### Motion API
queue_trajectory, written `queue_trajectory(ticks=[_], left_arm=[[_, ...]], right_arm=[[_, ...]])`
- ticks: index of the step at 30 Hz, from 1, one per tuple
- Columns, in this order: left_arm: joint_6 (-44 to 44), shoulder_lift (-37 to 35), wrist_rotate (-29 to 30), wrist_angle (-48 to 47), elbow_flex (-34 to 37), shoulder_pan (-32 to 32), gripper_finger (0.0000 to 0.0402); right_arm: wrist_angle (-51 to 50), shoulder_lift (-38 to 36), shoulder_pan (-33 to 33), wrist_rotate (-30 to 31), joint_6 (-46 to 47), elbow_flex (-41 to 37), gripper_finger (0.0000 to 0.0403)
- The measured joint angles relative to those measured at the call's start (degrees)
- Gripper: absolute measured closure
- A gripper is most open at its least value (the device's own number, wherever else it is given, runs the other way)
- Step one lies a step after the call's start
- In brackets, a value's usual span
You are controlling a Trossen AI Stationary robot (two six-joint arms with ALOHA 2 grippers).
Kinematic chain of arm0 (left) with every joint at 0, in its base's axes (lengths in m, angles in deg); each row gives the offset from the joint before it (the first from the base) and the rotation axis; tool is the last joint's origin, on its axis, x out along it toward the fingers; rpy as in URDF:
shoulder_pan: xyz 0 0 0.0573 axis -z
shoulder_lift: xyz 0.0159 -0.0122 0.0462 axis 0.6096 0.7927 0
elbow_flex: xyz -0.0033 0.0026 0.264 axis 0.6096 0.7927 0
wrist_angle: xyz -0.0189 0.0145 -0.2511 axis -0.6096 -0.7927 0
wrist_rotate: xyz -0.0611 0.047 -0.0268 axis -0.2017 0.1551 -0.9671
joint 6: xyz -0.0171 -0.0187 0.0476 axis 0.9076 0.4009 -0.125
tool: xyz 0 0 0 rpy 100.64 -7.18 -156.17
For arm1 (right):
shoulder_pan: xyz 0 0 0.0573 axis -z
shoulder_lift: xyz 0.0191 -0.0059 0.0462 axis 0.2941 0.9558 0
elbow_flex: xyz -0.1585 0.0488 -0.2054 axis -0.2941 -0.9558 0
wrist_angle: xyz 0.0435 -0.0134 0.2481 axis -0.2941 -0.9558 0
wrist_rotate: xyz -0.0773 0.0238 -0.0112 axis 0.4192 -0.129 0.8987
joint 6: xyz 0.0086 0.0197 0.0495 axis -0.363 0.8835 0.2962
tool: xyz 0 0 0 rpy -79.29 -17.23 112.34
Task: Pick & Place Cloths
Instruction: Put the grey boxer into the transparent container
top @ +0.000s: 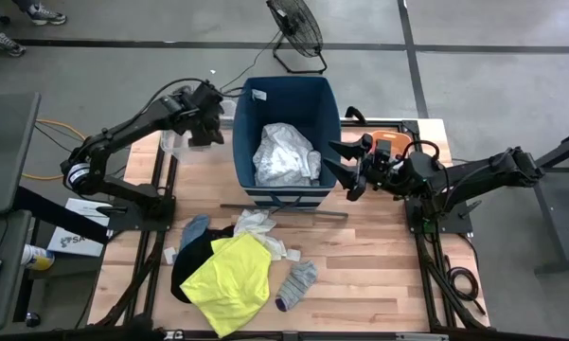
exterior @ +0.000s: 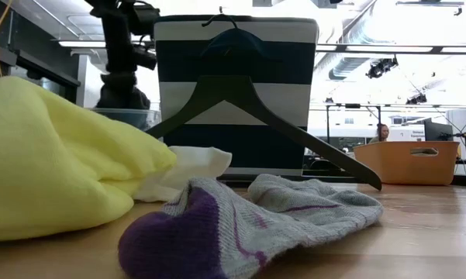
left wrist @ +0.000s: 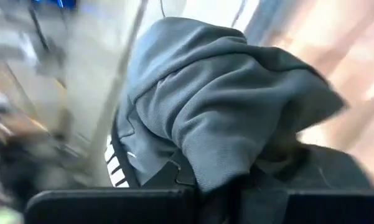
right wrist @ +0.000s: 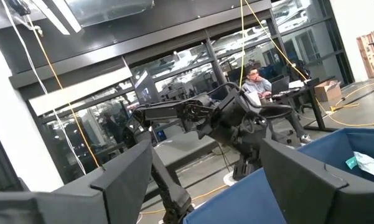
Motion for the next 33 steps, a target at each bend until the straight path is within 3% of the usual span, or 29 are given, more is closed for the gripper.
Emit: queue_trajectory(ticks=[5,12,24,33], left_arm=[[19.7,0.0,-7.8,-3.7,0.0,0.0,0.0387],[41.0,0.0,-11.2,-6.6,0.0,-2.3,0.0387],[47.2,0.0,-20.6,1.8,6.0,-12.3,0.0387],[48.3,0.0,-20.0,6.5,9.2,-13.2,0.0387]], right_arm=[[0.0,0.0,0.0,0.0,0.0,0.0,0.0113],[0.0,0.0,0.0,0.0,0.0,0.0,0.0113],[-0.1,0.0,0.0,-0.1,0.2,0.0,0.0113],[-0.1,0.0,0.0,-0.2,0.2,0.0,0.0113]])
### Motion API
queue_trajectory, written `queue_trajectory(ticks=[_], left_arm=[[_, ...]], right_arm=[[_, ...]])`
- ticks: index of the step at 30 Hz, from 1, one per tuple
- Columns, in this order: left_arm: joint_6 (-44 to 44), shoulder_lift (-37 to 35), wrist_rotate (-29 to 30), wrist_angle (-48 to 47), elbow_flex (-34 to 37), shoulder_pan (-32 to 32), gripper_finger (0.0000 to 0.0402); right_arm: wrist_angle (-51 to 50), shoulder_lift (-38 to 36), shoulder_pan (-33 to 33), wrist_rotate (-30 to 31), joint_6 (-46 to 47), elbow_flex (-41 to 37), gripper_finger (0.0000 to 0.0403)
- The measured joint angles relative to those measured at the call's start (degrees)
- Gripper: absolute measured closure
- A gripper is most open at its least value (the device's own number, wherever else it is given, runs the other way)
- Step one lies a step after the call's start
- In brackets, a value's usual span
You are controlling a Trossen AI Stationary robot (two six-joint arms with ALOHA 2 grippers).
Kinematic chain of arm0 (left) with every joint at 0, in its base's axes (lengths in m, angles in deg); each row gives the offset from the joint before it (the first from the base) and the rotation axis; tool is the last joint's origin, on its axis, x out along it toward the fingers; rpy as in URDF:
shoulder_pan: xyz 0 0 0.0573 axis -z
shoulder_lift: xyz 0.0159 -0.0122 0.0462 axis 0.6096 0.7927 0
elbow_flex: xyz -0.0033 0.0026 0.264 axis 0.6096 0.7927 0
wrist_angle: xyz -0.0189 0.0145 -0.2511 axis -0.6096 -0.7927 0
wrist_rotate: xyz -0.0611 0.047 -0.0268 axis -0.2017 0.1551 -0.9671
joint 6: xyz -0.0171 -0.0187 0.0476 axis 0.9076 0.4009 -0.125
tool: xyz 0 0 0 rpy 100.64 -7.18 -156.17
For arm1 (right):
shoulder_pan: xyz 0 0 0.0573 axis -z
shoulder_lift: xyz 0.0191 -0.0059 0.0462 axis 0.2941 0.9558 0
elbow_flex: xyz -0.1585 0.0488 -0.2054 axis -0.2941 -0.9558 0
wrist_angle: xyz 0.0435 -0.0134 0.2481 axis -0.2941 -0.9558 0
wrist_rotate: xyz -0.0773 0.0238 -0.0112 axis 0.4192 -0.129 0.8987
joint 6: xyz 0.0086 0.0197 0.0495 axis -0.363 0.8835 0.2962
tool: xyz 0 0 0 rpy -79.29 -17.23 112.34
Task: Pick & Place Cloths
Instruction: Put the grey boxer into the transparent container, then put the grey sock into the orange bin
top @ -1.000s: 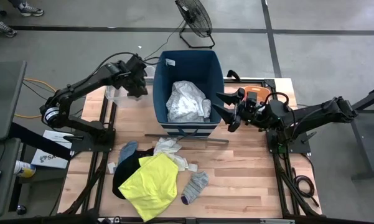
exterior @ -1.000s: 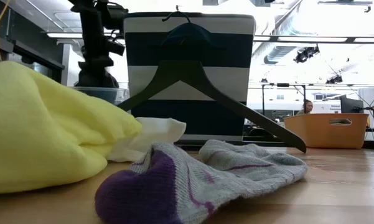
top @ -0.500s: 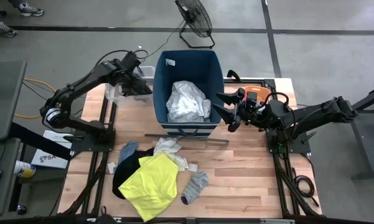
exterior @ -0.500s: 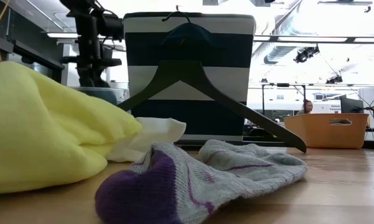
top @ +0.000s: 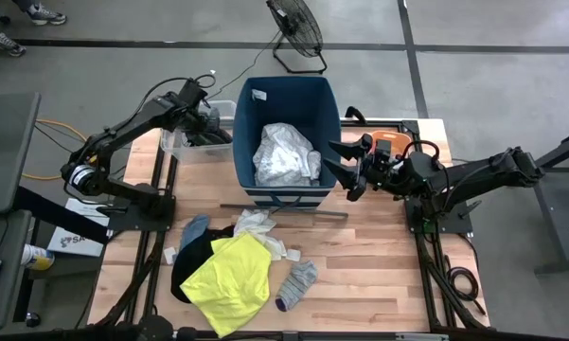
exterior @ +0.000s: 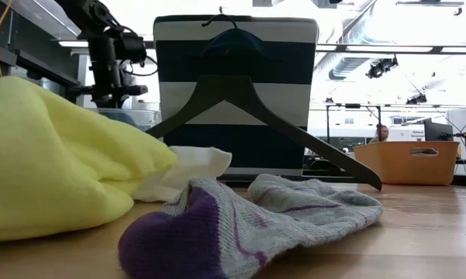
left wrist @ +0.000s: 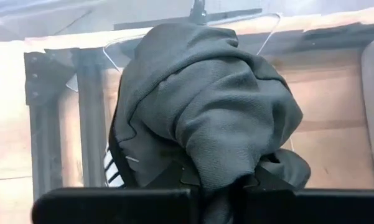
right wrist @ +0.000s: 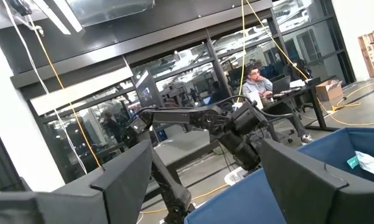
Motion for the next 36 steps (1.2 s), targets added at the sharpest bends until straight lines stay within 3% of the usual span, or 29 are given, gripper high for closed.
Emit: queue_trajectory(ticks=[5,14,19,30,36], left_arm=[[0.1,0.0,0.6,1.2,0.4,0.1,0.0383],[0.1,0.0,0.8,1.1,0.4,0.1,0.0260],[0.0,0.0,0.4,-0.1,-0.4,0.1,0.0225],[-6.2,-0.2,-4.6,-5.2,-7.5,0.1,0.0219],[-10.1,-3.3,-6.7,-8.5,-10.1,0.1,0.0256]], right_arm=[[0.0,0.0,0.0,0.0,0.0,0.0,0.0113],[0.0,0.0,0.0,-0.1,0.0,0.0,0.0113],[0.0,0.0,0.0,-0.5,0.1,0.0,0.0113],[-0.3,0.0,0.0,-2.6,1.8,0.0,0.0113],[-1.9,0.0,0.0,-3.6,3.0,0.0,0.0113]])
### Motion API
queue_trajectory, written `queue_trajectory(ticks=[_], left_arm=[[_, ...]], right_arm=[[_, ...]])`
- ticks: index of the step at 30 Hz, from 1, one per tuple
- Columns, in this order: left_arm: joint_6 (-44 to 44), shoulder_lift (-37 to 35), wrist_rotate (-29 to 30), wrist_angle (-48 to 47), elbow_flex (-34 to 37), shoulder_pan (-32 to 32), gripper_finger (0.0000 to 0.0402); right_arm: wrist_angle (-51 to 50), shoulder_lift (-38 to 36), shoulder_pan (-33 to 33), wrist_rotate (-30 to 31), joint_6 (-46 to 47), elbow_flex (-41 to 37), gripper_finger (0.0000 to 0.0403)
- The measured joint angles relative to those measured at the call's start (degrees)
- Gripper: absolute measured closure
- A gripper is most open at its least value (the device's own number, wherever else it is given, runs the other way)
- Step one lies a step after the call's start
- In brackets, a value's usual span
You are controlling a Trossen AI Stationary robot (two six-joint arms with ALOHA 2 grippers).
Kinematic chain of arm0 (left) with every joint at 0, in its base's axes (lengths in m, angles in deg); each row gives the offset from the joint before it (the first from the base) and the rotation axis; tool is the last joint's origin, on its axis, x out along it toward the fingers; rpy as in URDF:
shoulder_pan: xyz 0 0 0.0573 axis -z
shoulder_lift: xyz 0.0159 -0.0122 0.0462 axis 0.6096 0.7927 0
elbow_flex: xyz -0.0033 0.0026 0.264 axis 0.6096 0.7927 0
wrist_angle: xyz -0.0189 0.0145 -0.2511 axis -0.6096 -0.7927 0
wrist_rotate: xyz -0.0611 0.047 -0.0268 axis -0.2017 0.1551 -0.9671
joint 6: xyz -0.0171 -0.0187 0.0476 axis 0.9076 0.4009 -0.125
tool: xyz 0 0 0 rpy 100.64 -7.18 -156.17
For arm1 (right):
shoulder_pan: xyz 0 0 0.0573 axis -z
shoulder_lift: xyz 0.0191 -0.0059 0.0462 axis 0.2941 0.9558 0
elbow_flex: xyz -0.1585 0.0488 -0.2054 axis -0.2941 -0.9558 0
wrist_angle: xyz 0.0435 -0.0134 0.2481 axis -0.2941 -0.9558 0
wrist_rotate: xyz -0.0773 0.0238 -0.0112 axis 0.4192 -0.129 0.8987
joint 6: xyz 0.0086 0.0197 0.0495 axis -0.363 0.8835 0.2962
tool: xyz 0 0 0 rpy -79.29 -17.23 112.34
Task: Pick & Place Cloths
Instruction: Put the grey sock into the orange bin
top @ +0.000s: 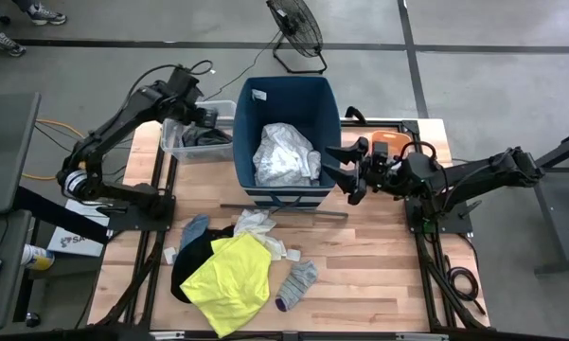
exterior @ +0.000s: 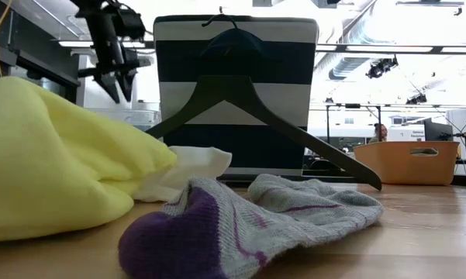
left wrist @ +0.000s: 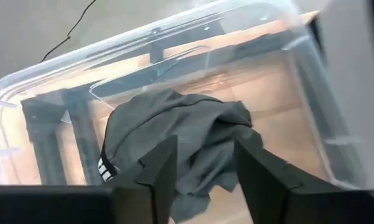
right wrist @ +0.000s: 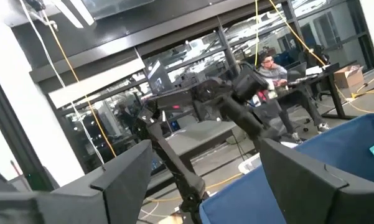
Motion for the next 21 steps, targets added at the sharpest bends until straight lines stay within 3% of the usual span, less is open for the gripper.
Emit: queue_trajectory(ticks=[9,21], left_arm=[[-0.5,-10.9,-6.9,-3.2,-0.1,2.0,0.0392],[2.4,-17.8,-5.0,-3.4,-0.1,22.3,0.0401]], right_arm=[[-0.9,-0.5,0.0,-1.1,-0.4,0.0,0.0113],[-1.2,-2.1,0.0,-1.7,-2.1,0.0,0.0113]])
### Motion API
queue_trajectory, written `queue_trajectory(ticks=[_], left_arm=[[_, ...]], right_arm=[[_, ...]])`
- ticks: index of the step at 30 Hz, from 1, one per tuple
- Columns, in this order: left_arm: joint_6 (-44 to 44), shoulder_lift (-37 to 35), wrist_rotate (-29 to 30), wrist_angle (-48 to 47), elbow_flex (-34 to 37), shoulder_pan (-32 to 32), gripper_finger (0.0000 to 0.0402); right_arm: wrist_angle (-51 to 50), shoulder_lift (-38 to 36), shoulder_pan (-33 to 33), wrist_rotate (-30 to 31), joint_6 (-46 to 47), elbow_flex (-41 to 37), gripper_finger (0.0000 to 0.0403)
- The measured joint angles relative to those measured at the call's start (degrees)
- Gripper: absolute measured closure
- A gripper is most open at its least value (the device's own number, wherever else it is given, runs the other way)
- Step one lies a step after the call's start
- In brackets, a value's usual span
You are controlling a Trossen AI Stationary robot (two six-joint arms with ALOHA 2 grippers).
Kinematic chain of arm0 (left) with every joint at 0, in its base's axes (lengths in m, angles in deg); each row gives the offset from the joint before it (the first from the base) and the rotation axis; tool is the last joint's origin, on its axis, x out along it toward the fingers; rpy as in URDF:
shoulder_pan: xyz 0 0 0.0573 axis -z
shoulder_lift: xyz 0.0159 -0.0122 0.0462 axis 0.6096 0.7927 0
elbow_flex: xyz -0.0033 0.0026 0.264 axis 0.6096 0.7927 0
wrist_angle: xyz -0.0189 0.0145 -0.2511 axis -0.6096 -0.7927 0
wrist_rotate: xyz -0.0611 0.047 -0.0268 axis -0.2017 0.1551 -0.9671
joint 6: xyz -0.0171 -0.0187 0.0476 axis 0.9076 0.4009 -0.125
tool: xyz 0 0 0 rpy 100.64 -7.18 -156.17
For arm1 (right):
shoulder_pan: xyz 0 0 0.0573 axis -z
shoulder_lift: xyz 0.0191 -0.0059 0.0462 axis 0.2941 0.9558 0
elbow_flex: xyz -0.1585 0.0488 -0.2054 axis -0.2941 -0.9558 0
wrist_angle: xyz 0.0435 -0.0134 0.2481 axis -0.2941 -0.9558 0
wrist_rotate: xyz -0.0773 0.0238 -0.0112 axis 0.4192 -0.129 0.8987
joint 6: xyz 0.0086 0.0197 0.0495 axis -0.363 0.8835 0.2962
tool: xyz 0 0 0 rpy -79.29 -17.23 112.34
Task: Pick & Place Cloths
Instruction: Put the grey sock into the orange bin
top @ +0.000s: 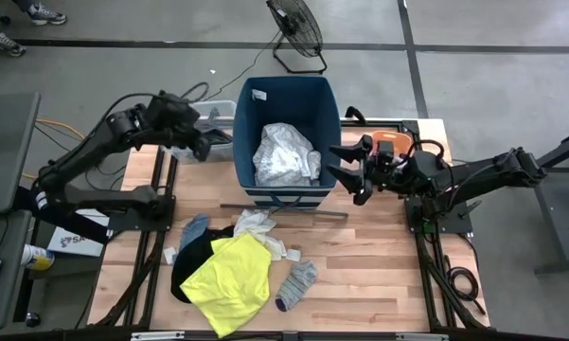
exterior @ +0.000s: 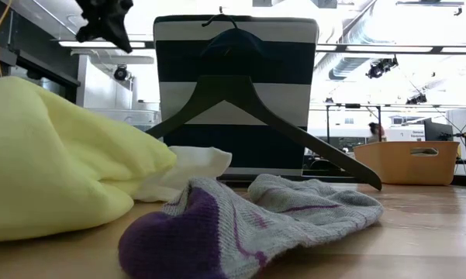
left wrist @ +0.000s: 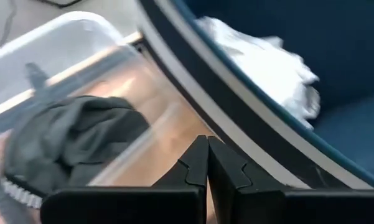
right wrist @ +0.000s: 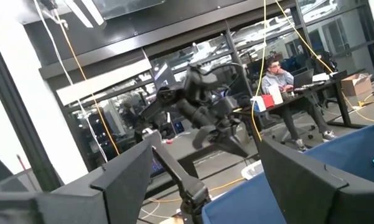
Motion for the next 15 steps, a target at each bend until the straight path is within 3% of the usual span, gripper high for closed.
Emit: queue_trajectory(ticks=[9,15], left_arm=[[1.2,0.5,1.9,-0.6,0.0,18.4,0.0401],[6.3,0.4,8.9,-0.6,0.0,29.7,0.0401]], right_arm=[[-3.6,0.0,0.0,-0.8,-0.1,0.0,0.0113],[-6.7,-0.3,0.0,-2.1,0.0,0.0,0.0113]])
